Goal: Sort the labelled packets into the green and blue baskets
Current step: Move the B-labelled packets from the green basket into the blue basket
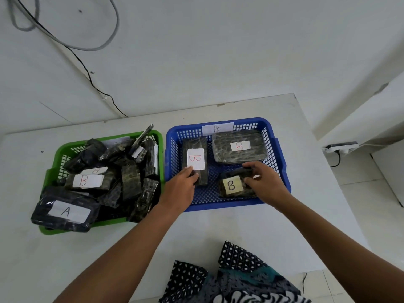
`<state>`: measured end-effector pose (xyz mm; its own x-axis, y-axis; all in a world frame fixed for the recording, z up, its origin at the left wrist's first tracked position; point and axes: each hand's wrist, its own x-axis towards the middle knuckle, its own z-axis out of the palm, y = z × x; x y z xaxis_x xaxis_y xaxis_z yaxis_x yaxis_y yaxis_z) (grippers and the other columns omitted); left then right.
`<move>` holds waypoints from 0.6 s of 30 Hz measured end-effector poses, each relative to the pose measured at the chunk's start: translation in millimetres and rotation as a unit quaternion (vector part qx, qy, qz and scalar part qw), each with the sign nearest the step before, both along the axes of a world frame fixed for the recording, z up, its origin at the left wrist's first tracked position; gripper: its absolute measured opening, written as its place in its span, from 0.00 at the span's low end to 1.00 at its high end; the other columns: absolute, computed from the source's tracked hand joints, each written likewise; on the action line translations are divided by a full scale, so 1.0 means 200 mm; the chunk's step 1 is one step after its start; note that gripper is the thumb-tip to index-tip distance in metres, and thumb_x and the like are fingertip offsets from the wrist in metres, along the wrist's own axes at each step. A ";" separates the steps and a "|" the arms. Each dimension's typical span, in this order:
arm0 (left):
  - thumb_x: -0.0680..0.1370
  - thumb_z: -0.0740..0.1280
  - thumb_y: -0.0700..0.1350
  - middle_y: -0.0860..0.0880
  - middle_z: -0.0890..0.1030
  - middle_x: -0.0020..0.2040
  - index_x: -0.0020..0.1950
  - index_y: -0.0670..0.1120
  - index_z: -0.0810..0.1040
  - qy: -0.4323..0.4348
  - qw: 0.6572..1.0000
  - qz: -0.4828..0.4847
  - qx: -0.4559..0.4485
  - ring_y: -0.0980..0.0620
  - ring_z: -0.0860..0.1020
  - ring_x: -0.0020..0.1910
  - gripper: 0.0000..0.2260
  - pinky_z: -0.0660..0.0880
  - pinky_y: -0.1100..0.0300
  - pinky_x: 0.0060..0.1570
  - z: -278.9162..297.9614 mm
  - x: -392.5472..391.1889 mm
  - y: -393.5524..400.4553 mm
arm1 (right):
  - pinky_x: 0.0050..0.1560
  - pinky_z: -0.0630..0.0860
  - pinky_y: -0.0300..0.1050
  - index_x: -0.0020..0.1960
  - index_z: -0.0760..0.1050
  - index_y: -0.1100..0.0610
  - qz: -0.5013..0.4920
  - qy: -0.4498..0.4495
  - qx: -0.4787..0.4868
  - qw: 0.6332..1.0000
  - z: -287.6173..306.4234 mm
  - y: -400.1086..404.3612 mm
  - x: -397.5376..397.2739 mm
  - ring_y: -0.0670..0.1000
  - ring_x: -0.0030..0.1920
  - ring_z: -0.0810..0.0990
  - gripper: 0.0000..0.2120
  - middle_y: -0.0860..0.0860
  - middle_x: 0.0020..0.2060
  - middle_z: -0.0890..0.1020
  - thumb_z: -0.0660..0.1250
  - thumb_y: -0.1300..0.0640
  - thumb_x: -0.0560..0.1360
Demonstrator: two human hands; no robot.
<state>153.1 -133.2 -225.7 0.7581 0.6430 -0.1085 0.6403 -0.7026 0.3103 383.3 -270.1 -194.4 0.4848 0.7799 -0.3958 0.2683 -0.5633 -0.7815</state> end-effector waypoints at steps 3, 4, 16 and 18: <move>0.79 0.68 0.51 0.50 0.74 0.72 0.69 0.46 0.78 -0.069 0.997 -0.003 -0.027 0.52 0.71 0.71 0.19 0.76 0.50 0.64 0.02 0.02 -0.06 | 0.45 0.84 0.47 0.65 0.74 0.50 0.007 -0.066 -0.020 0.998 -0.01 -0.01 0.07 0.52 0.56 0.80 0.18 0.53 0.59 0.81 0.69 0.62 0.78; 0.79 0.68 0.55 0.52 0.74 0.72 0.68 0.48 0.79 -0.083 0.995 -0.010 -0.054 0.53 0.72 0.70 0.20 0.74 0.52 0.66 0.02 0.02 -0.09 | 0.48 0.84 0.49 0.66 0.74 0.50 0.014 -0.089 -0.033 0.995 -0.01 -0.02 0.09 0.52 0.56 0.79 0.18 0.53 0.60 0.80 0.68 0.61 0.78; 0.76 0.61 0.70 0.51 0.82 0.32 0.39 0.47 0.83 -0.114 0.982 -0.032 -0.149 0.55 0.78 0.32 0.28 0.75 0.52 0.36 -0.04 0.03 -0.24 | 0.72 0.68 0.53 0.74 0.68 0.56 0.188 -0.295 -0.026 0.937 0.00 -0.08 0.07 0.53 0.75 0.64 0.28 0.52 0.73 0.71 0.69 0.49 0.78; 0.75 0.60 0.72 0.51 0.84 0.36 0.43 0.47 0.85 -0.114 0.982 -0.024 -0.147 0.55 0.80 0.35 0.29 0.77 0.52 0.38 -0.04 0.03 -0.25 | 0.74 0.63 0.52 0.78 0.64 0.50 0.217 -0.275 -0.054 0.935 -0.02 -0.10 0.07 0.51 0.78 0.59 0.32 0.48 0.76 0.67 0.68 0.44 0.78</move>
